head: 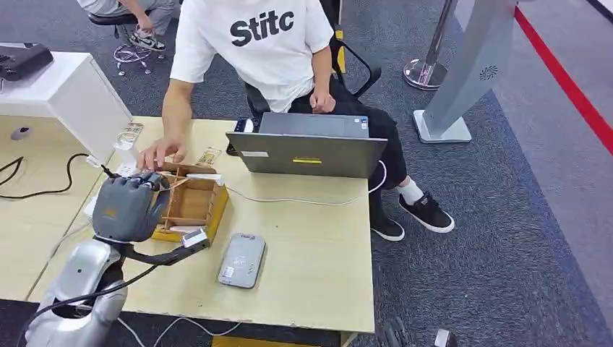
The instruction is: Pass the card to the sensor for recognition and then transmit it.
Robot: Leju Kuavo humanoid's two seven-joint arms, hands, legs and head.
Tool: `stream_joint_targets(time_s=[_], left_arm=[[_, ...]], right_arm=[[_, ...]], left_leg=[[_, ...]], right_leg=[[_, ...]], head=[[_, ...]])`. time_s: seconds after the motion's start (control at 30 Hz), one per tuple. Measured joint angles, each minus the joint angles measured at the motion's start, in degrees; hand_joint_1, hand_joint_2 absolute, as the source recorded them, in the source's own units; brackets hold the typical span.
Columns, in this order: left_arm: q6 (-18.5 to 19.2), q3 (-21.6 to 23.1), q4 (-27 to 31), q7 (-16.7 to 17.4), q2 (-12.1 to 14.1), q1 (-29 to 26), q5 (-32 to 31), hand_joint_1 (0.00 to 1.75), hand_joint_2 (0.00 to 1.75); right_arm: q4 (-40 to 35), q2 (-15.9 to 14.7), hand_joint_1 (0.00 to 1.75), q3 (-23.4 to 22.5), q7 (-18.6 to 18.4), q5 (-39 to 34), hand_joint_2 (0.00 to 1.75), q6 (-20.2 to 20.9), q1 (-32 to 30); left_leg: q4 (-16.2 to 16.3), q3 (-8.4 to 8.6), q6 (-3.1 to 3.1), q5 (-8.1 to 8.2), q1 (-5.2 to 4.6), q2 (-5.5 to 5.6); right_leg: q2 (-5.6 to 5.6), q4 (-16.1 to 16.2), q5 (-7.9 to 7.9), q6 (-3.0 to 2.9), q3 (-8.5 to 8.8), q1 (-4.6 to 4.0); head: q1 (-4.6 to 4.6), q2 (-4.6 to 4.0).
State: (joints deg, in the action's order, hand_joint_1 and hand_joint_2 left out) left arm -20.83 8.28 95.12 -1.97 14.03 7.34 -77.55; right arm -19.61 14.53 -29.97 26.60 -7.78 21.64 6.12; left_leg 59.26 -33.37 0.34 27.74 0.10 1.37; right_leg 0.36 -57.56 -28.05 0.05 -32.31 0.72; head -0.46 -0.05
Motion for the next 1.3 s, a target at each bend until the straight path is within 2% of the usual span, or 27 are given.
stream_joint_targets(time_s=[0.8, 0.83, 0.87, 0.9, 1.03, 1.13, 1.23, 1.3], left_arm=[[-0.3, -0.2, 0.8, 0.5, 0.0, 0.1, -0.2, 1.75, 1.75], [-0.3, -0.3, 0.8, 0.7, 0.0, 0.1, -0.2, 1.03, 1.75], [-0.5, -0.4, 0.8, 0.7, 0.0, 0.0, -0.2, 1.03, 1.75], [-0.6, -0.5, 0.8, 0.7, 0.0, 0.0, -0.2, 0.00, 1.75], [-1.5, -0.7, 0.8, 1.4, -0.1, -0.6, -0.9, 0.00, 1.75], [-6.5, -1.4, 1.2, 2.0, -1.0, -1.5, 0.3, 0.00, 1.75], [-13.4, -2.8, 3.6, 0.5, -3.6, -3.2, 6.5, 0.00, 1.75], [-17.2, -3.7, 6.5, -4.0, -5.4, -5.2, 15.8, 0.00, 1.75]], right_arm=[[0.0, -0.1, 0.00, 0.0, 0.0, 0.0, 1.75, 0.0, -0.1], [0.0, -0.1, 0.00, 0.0, 0.0, 0.0, 1.75, 0.1, -0.1], [0.0, -0.1, 0.00, 0.0, 0.0, 0.0, 1.75, 0.1, -0.1], [0.0, -0.1, 0.00, 0.0, 0.0, 0.0, 1.75, 0.1, -0.1], [0.0, -0.1, 0.00, 0.0, 0.0, 0.0, 1.75, 0.1, -0.2], [0.0, -0.1, 0.00, 0.0, 0.3, -0.4, 1.75, 0.0, -0.3], [0.0, -0.1, 0.00, 0.0, 0.7, -0.9, 1.75, -0.3, -0.4], [0.0, -0.1, 0.00, -0.2, 1.0, -1.7, 1.75, -0.5, -0.5]], left_leg=[[0.0, -0.01, 0.00, 0.00, 0.00, 0.00], [0.0, -0.01, 0.00, 0.00, 0.00, 0.00], [0.0, -0.02, 0.00, 0.00, 0.01, 0.00], [0.0, -0.02, 0.00, 0.00, 0.01, 0.00], [0.0, -0.03, 0.00, 0.01, 0.00, 0.00], [0.0, -0.03, 0.00, 0.01, 0.00, 0.00], [0.0, -0.04, 0.00, 0.01, 0.00, 0.00], [0.0, -0.03, 0.00, 0.04, -0.01, -0.02]], right_leg=[[0.01, 0.0, 0.00, 0.00, 0.00, 0.00], [0.01, 0.0, 0.00, 0.00, -0.01, 0.00], [0.01, 0.0, 0.00, 0.00, -0.01, 0.00], [0.01, 0.0, -0.01, 0.00, -0.01, 0.00], [0.00, 0.0, -0.01, -0.01, -0.01, 0.00], [0.01, 0.0, -0.01, 0.00, -0.01, 0.00], [0.00, 0.0, -0.01, 0.00, 0.00, 0.01], [0.06, 0.0, -0.01, 0.00, -0.01, 0.02]], head=[[0.00, 0.00], [-0.02, -0.02], [-0.02, 0.00], [-0.02, 0.00], [-0.02, -0.02], [-0.02, -0.02], [0.00, -0.02], [-0.02, 0.00]])
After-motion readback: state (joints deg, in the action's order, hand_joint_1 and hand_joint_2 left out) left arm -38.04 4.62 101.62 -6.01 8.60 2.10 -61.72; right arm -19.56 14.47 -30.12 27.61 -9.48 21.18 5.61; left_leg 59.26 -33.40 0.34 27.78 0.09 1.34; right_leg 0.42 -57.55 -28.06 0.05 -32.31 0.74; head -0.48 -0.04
